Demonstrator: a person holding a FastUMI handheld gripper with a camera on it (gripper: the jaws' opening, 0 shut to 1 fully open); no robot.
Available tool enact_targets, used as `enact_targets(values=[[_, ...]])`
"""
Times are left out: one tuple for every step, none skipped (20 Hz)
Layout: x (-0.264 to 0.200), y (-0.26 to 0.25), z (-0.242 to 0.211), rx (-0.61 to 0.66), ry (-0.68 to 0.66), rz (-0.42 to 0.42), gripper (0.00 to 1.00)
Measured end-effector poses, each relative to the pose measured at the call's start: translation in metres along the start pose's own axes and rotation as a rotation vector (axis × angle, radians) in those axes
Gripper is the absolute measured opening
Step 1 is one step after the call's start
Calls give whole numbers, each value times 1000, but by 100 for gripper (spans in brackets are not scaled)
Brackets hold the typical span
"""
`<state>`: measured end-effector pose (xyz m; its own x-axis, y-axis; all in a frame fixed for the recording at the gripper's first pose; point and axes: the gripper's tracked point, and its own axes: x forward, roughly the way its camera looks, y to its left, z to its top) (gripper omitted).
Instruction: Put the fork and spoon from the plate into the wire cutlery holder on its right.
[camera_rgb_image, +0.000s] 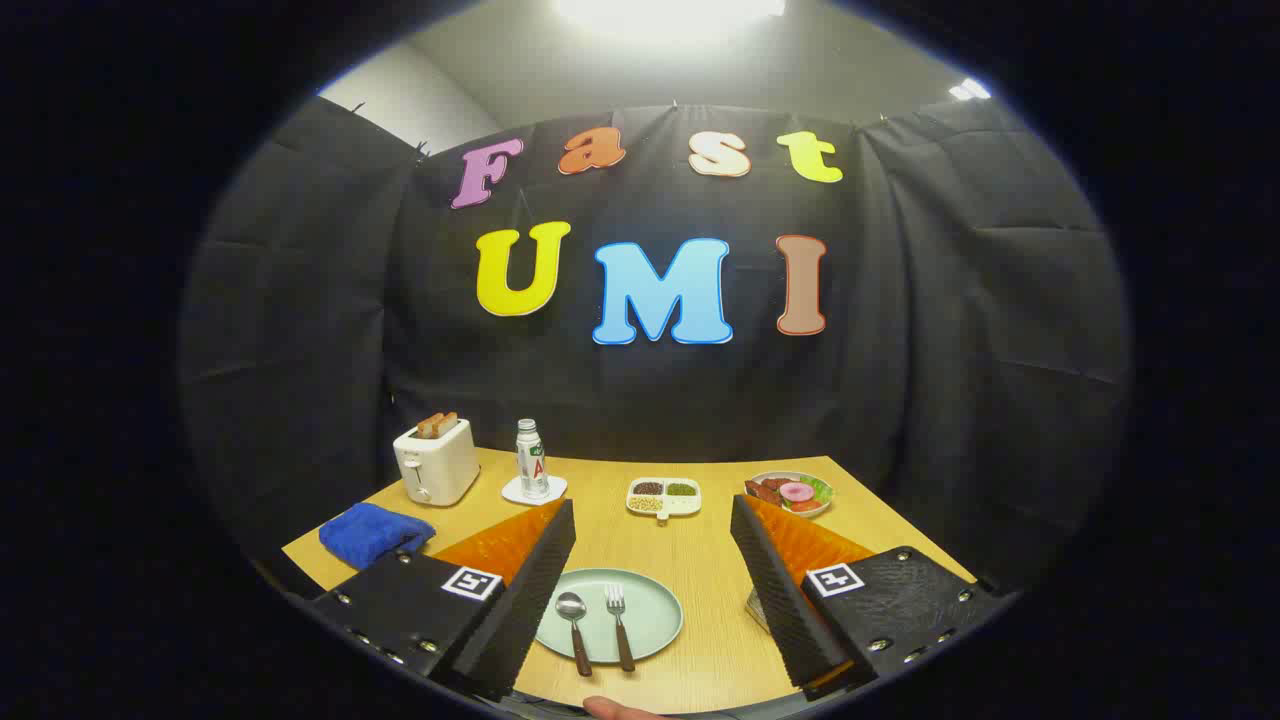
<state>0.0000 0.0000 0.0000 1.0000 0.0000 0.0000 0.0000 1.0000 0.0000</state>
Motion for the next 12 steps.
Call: enact_targets(values=[[-1, -1, -4, -5, 10, 7, 95], [-2, -3, -6, -9, 16, 10, 95], [-2, -6, -7, -13, 23, 7, 95], [-3, -7, -10, -14, 27, 8, 95], [-3, -8, -11, -14, 32, 9, 95], [-2, -9, -15, -15, 39, 9, 95], [-1, -10, -20, -20, 52, 10, 95], [0, -10, -26, -25, 66, 15, 95], [1, -10, -32, -30, 86, 20, 95], [2, -9, -41, -34, 109, 27, 95], [3, -9, -46, -34, 126, 30, 95], [4, -9, -48, -32, 134, 34, 95]])
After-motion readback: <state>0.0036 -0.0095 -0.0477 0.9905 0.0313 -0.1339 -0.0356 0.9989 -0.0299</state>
